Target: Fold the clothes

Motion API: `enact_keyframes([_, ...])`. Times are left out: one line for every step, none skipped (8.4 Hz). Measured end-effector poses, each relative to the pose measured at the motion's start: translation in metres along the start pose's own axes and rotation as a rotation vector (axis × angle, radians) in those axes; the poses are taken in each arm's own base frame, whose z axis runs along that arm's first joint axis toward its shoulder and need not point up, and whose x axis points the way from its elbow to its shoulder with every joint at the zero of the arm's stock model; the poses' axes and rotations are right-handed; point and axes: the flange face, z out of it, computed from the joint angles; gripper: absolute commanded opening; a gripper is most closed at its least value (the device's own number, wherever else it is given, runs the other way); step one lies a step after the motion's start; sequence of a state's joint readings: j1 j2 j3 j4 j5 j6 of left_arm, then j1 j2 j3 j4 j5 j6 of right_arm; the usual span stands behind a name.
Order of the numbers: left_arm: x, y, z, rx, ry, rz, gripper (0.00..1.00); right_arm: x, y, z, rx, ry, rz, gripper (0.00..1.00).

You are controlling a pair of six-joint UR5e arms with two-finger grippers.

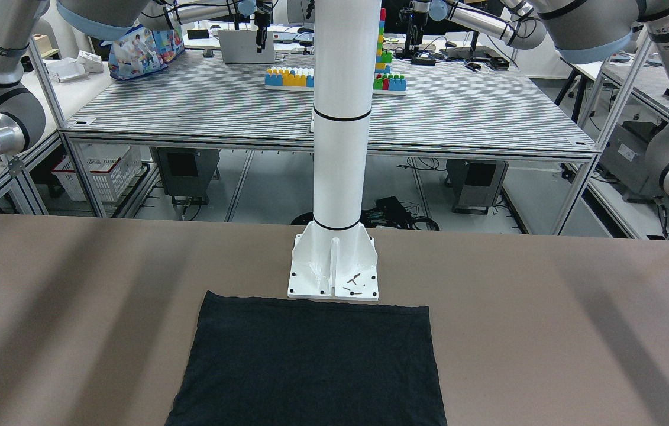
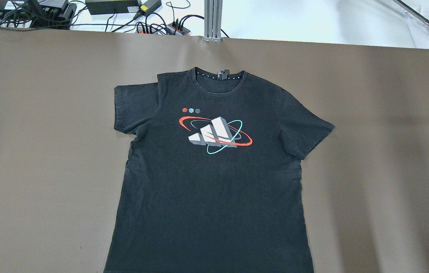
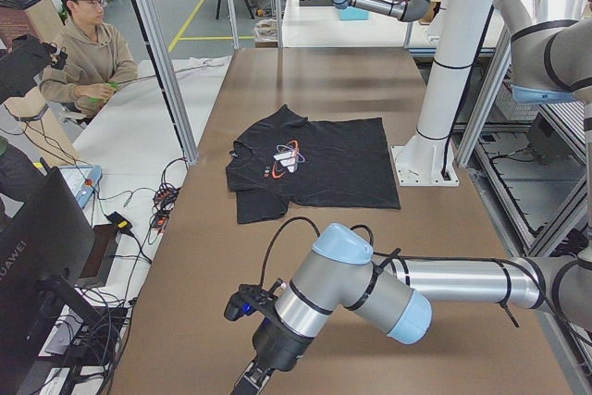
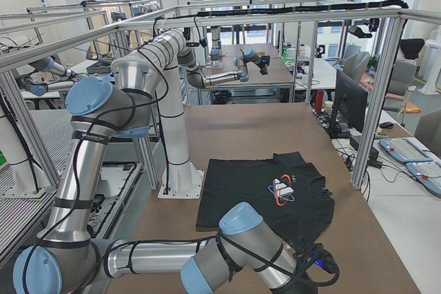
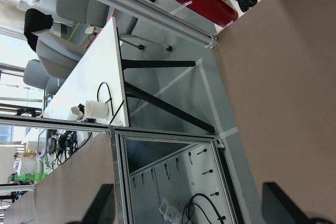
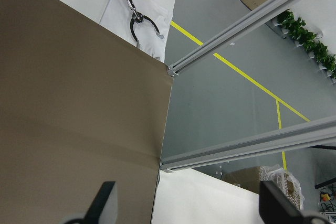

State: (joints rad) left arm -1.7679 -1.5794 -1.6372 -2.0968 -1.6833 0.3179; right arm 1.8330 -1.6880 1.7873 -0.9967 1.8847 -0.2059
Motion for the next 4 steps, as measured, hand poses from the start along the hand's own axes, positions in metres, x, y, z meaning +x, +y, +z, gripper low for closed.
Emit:
enact_keyframes([-0.001, -0.003, -0.001, 0.003, -0.004, 0.0, 1.0, -0.003, -0.001, 0.002, -0.002, -0.005, 0.006, 0.95])
enact_keyframes([-0.001, -0.005, -0.002, 0.009, -0.006, 0.003, 1.0, -0.008, -0.004, 0.005, -0.003, -0.016, 0.017, 0.95])
enact_keyframes([-0.001, -0.006, -0.002, 0.012, -0.007, 0.007, 1.0, -0.025, -0.012, 0.013, -0.006, -0.044, 0.02, 0.95])
enact_keyframes([0.0, -0.007, -0.002, 0.018, -0.007, 0.014, 1.0, -0.049, -0.019, 0.025, -0.014, -0.092, 0.016, 0.95])
